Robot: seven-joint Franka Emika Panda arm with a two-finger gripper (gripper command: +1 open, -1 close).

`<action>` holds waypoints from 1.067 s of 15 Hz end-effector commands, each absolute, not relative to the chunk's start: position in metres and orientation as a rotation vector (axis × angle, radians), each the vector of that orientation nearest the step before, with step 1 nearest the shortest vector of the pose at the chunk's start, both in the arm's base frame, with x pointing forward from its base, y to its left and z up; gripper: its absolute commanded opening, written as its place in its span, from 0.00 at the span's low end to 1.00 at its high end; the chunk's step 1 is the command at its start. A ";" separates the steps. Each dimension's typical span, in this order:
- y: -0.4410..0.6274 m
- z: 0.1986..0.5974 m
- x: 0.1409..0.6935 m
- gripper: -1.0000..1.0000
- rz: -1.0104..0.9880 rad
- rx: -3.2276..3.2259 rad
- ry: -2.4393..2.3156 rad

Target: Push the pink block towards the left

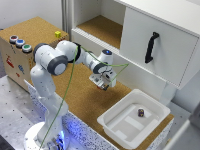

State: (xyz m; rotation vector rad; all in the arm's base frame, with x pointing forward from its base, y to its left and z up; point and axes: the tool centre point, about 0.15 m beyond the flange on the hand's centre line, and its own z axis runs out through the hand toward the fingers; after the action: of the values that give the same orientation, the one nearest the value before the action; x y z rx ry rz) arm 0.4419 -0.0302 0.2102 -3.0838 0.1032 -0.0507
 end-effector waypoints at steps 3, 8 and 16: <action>0.061 0.212 0.447 0.00 0.021 -3.084 -0.034; 0.136 0.209 0.442 0.00 0.059 -3.039 -0.290; 0.188 0.234 0.439 0.00 -0.003 -2.967 -0.509</action>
State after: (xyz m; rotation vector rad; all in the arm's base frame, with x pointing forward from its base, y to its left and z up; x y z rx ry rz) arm 0.4300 0.1708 0.2232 -3.0029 -0.4475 -0.0630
